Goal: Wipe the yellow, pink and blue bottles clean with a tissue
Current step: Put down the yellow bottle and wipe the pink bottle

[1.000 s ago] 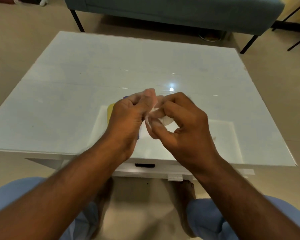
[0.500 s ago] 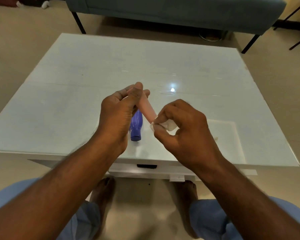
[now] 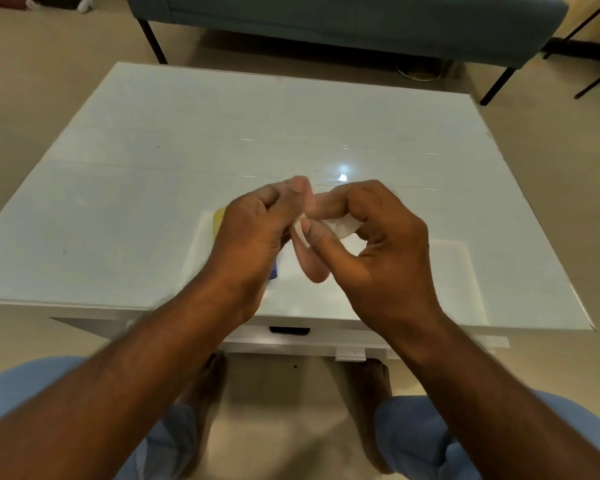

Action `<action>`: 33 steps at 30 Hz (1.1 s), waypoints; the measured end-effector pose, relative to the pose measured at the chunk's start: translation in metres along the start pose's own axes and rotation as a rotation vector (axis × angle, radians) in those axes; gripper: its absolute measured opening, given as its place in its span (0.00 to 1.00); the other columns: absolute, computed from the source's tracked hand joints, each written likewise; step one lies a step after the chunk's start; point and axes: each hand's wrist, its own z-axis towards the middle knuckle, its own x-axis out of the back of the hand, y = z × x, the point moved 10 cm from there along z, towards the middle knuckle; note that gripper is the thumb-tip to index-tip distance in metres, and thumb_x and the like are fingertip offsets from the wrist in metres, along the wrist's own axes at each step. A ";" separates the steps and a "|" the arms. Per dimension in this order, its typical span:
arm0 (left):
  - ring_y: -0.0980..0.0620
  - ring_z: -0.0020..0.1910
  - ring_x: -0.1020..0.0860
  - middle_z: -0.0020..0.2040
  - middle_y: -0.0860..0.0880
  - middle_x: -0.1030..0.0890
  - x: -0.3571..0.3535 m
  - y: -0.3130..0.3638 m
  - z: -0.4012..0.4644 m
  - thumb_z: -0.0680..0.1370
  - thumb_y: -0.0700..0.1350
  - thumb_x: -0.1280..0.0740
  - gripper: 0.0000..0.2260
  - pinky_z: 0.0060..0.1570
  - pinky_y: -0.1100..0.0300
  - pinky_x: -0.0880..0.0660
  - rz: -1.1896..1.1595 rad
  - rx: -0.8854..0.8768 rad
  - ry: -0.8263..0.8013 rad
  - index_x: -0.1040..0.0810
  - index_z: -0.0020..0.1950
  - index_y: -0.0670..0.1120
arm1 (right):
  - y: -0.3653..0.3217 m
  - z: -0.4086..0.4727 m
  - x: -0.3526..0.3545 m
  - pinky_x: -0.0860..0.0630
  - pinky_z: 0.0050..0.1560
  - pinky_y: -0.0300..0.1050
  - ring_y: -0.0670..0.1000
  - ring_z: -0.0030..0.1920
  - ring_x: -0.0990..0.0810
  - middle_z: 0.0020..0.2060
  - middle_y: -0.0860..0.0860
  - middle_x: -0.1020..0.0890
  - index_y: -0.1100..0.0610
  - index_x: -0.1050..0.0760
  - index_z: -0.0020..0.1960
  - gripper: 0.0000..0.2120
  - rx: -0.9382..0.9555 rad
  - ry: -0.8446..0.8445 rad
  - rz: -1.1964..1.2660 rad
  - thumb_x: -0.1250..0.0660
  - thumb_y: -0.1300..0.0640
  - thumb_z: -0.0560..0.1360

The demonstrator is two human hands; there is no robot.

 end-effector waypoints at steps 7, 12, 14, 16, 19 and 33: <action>0.48 0.58 0.16 0.58 0.49 0.14 0.019 0.011 0.007 0.83 0.54 0.41 0.16 0.65 0.43 0.24 -0.251 0.009 0.084 0.26 0.67 0.50 | 0.013 -0.004 -0.013 0.27 0.45 0.30 0.44 0.48 0.19 0.47 0.45 0.17 0.54 0.17 0.49 0.05 -0.070 -0.122 -0.064 0.23 0.56 0.75; 0.41 0.56 0.16 0.52 0.54 0.13 0.002 0.002 -0.003 0.81 0.57 0.41 0.14 0.61 0.40 0.23 -0.169 0.023 0.005 0.21 0.60 0.54 | 0.003 0.001 -0.001 0.21 0.48 0.37 0.46 0.51 0.18 0.48 0.47 0.16 0.58 0.17 0.50 0.05 -0.014 -0.005 0.049 0.23 0.62 0.75; 0.48 0.58 0.16 0.58 0.49 0.14 0.012 0.003 0.003 0.83 0.54 0.43 0.17 0.64 0.45 0.24 -0.300 0.047 0.060 0.26 0.68 0.48 | 0.012 0.000 -0.009 0.20 0.46 0.41 0.47 0.49 0.18 0.47 0.46 0.16 0.56 0.17 0.49 0.05 -0.058 -0.086 0.005 0.23 0.60 0.74; 0.49 0.59 0.17 0.61 0.47 0.15 0.020 0.007 0.007 0.84 0.54 0.43 0.19 0.66 0.44 0.25 -0.335 0.035 0.102 0.29 0.72 0.47 | 0.016 -0.002 -0.013 0.21 0.44 0.39 0.45 0.48 0.18 0.46 0.44 0.17 0.54 0.17 0.49 0.04 -0.083 -0.110 -0.047 0.23 0.57 0.75; 0.44 0.57 0.16 0.56 0.51 0.14 0.004 0.003 0.000 0.81 0.57 0.41 0.15 0.63 0.42 0.23 -0.176 0.012 -0.002 0.23 0.63 0.53 | 0.007 -0.001 -0.004 0.24 0.46 0.32 0.45 0.50 0.18 0.47 0.46 0.16 0.56 0.17 0.50 0.05 -0.044 -0.015 -0.002 0.23 0.59 0.76; 0.43 0.58 0.16 0.61 0.43 0.16 0.019 0.008 0.008 0.84 0.54 0.44 0.19 0.62 0.46 0.22 -0.659 0.060 0.087 0.32 0.72 0.46 | 0.010 -0.003 -0.001 0.19 0.46 0.37 0.48 0.52 0.17 0.48 0.44 0.16 0.55 0.18 0.50 0.05 -0.117 0.002 0.131 0.24 0.60 0.76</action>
